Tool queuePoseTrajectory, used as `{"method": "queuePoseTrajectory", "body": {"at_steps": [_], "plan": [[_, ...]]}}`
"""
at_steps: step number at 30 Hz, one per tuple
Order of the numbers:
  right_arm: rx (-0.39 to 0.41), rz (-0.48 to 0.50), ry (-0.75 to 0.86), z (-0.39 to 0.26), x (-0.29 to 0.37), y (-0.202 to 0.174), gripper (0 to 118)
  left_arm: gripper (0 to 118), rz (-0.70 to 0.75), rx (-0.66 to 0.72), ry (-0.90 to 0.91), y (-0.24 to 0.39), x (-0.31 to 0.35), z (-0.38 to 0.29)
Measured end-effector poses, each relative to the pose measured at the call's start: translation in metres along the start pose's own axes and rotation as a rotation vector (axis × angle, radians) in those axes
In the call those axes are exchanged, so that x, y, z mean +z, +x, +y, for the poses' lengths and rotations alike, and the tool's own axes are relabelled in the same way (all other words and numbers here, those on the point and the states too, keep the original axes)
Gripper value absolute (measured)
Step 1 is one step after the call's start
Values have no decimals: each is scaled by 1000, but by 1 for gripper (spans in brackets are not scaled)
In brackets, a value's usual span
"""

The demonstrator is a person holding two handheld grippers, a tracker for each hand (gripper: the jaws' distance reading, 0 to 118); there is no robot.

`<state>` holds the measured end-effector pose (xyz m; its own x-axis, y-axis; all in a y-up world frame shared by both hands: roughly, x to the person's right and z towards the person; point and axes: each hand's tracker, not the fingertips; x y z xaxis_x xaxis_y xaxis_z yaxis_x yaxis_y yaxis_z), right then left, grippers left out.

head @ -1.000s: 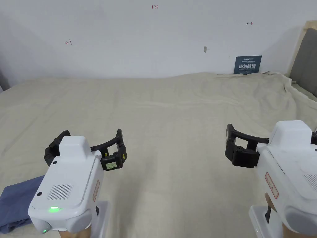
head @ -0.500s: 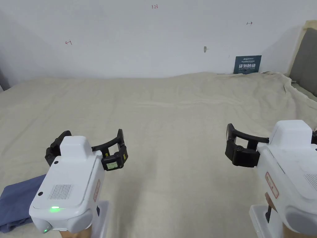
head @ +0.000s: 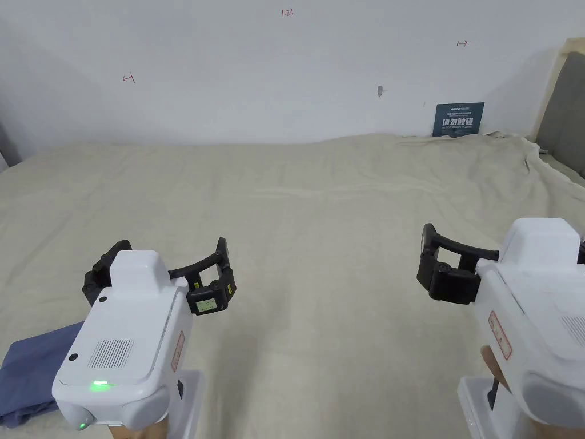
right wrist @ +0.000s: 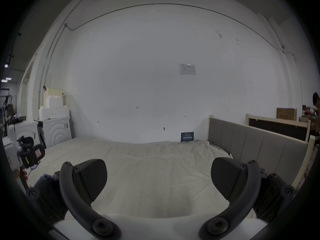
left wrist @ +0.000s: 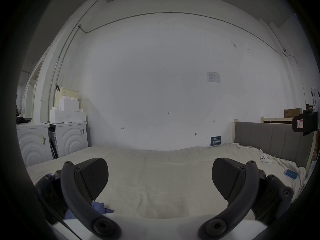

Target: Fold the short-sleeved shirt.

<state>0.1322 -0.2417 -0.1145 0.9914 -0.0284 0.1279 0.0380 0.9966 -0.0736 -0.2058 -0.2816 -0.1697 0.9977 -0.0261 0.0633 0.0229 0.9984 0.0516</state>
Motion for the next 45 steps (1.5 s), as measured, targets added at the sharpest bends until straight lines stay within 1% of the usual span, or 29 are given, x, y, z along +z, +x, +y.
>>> {"method": "queuePoseTrajectory", "body": {"at_steps": [2, 3, 6, 9, 10, 12, 14, 17, 19, 21, 25, 28, 30, 33, 35, 39, 43, 45], "plan": [[-63, -17, -51, 5, 0, 1, 117, 118, 1, 0, 2, 0, 0, 0], [-79, -24, -68, 5, -3, 4, 117, 118, 1, 1, 2, -1, 0, 0], [-97, -86, -149, 11, -8, 3, 117, 118, -1, 5, 1, -1, 1, 1], [-115, -195, -316, 17, -17, 3, 117, 118, -4, 7, 0, -2, 1, 2], [-124, -214, -372, 20, -21, 4, 117, 118, -5, 7, 1, -2, 1, 2], [-153, -204, -465, 23, -27, 8, 117, 118, -4, 7, 3, -2, 2, 2], [-191, -149, -512, 24, -29, 12, 117, 118, -3, 8, 4, -3, 2, 1], [-251, -129, -511, 25, -27, 14, 117, 118, -3, 8, 4, -3, 3, 2], [-269, -135, -480, 25, -23, 11, 117, 118, -3, 8, 4, -3, 3, 2], [-255, -147, -467, 25, -24, 11, 117, 118, -4, 6, 5, -3, 3, 2], [-206, -145, -439, 25, -21, 7, 117, 118, -4, 3, 9, -3, 3, 3], [-183, -139, -429, 25, -20, 6, 117, 118, -5, 4, 10, -3, 3, 3], [-179, -137, -438, 25, -21, 7, 117, 118, -4, 3, 10, -3, 4, 4], [-193, -153, -452, 25, -22, 7, 117, 118, -5, 4, 12, -3, 4, 5], [-188, -143, -447, 23, -24, 10, 117, 118, -5, 5, 14, -3, 4, 5], [-178, -135, -407, 17, -25, 10, 117, 118, -5, 7, 17, -3, 4, 5], [-149, -74, -313, 13, -23, 10, 117, 118, -6, 6, 21, -3, 4, 7], [-139, -77, -309, 12, -23, 7, 117, 118, -6, 5, 21, -3, 5, 7]]}}
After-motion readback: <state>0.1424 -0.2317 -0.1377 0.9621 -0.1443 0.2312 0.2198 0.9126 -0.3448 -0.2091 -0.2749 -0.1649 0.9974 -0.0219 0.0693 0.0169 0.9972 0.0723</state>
